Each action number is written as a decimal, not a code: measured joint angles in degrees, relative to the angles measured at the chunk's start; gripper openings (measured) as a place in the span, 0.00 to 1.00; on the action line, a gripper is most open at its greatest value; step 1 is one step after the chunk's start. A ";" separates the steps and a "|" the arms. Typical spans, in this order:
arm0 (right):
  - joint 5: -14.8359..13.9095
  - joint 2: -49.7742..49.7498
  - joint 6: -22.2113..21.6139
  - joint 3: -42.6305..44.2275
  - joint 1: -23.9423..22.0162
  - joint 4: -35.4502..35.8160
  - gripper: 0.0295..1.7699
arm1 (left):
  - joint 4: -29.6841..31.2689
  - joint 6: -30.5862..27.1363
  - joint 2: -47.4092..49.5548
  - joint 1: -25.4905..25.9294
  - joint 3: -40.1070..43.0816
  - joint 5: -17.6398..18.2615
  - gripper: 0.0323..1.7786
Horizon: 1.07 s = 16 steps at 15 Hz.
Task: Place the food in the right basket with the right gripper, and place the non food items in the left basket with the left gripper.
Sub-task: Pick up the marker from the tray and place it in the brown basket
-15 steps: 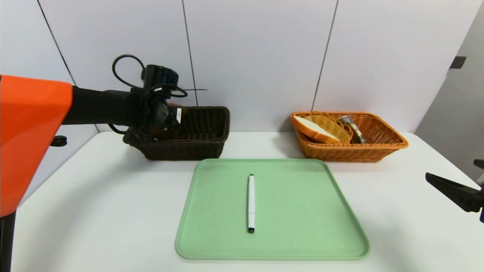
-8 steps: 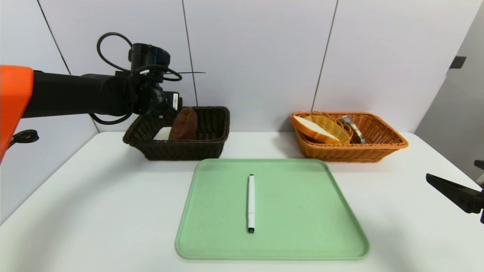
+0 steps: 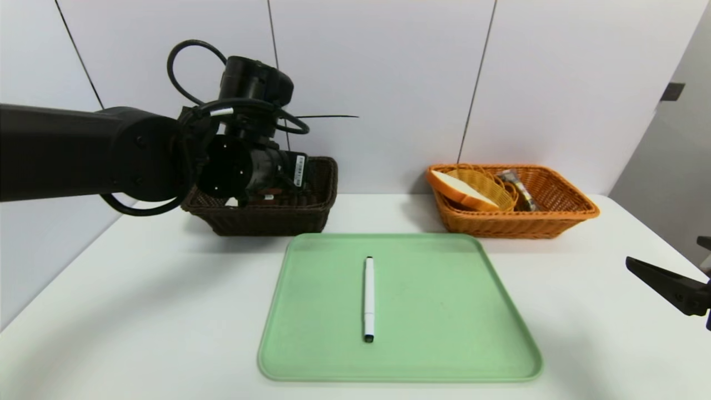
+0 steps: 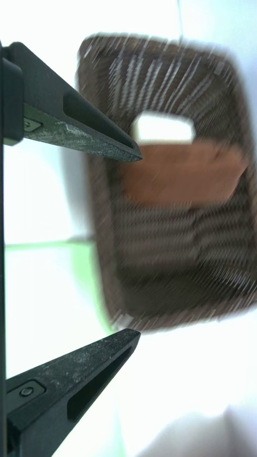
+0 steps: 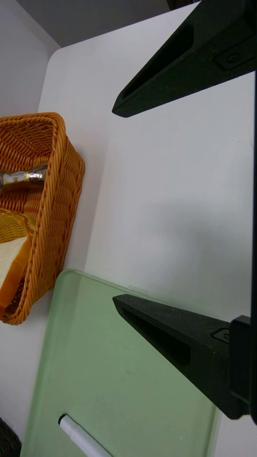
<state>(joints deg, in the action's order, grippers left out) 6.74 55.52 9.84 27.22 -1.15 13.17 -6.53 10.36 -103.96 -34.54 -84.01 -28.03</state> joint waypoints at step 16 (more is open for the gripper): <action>-0.27 -2.62 1.24 -3.77 0.00 -0.40 0.97 | -16.15 26.01 0.16 -17.69 7.59 -8.07 0.95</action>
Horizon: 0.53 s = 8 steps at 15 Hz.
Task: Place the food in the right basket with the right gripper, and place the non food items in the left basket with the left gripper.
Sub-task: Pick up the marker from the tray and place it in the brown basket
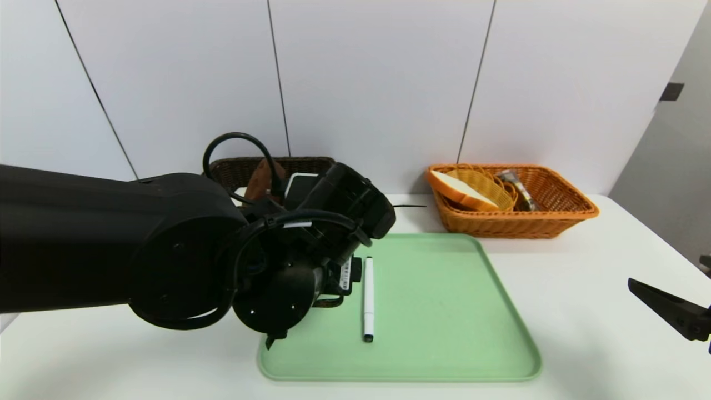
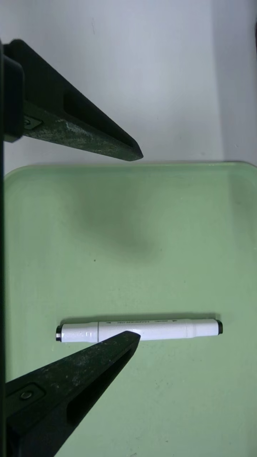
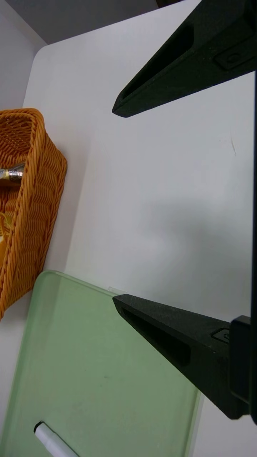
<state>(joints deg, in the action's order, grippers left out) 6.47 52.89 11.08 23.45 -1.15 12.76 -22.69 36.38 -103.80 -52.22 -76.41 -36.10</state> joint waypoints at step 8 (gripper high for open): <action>-0.24 -1.50 0.10 -1.33 0.00 0.10 0.97 | 0.76 2.51 -4.07 -3.97 -5.28 0.35 0.95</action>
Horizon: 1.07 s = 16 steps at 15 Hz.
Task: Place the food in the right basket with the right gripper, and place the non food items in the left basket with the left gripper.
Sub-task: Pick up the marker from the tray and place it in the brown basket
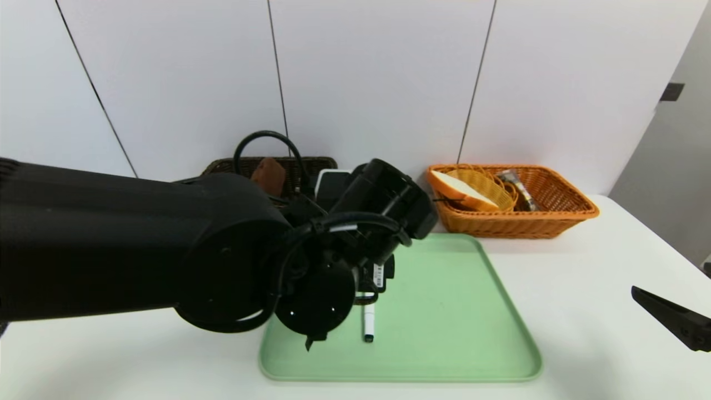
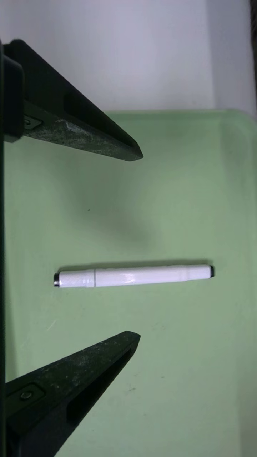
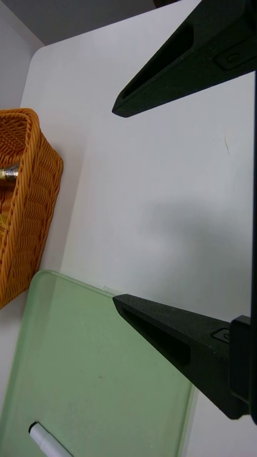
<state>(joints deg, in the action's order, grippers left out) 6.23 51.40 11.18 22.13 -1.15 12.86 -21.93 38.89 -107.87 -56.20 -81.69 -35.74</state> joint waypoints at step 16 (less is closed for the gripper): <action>0.02 0.30 -0.10 2.62 0.00 0.09 0.97 | -0.41 8.41 -12.32 -0.66 -0.34 -0.11 0.95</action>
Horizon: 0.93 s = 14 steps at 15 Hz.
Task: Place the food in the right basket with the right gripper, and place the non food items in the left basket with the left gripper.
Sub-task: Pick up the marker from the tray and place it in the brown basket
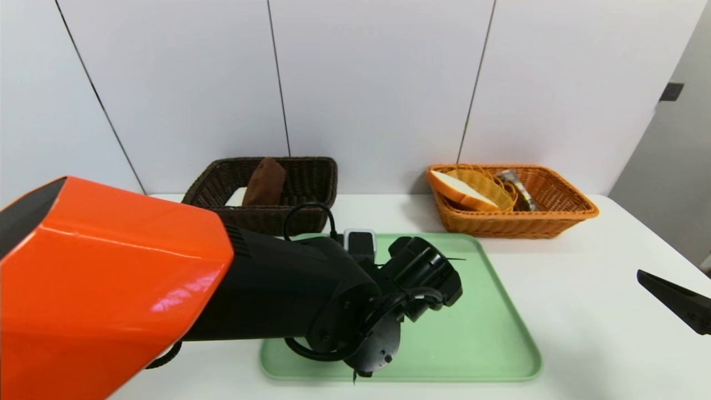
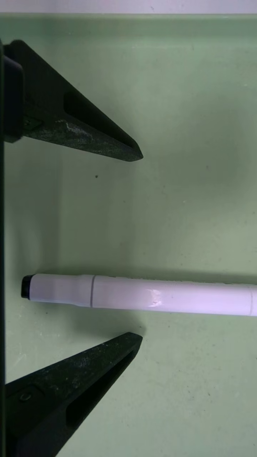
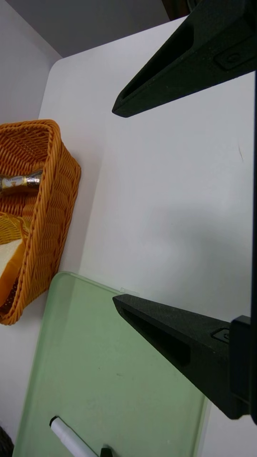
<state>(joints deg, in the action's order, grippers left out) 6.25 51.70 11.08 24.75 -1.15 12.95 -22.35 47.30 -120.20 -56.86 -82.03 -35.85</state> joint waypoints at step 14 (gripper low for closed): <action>-0.06 -0.18 0.10 -0.22 0.00 -0.24 0.97 | -0.06 2.01 -2.93 0.00 -0.57 -0.52 0.95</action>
<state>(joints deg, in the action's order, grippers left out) 6.19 51.52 11.18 24.53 -1.15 12.70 -22.41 49.31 -123.12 -56.86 -82.60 -36.38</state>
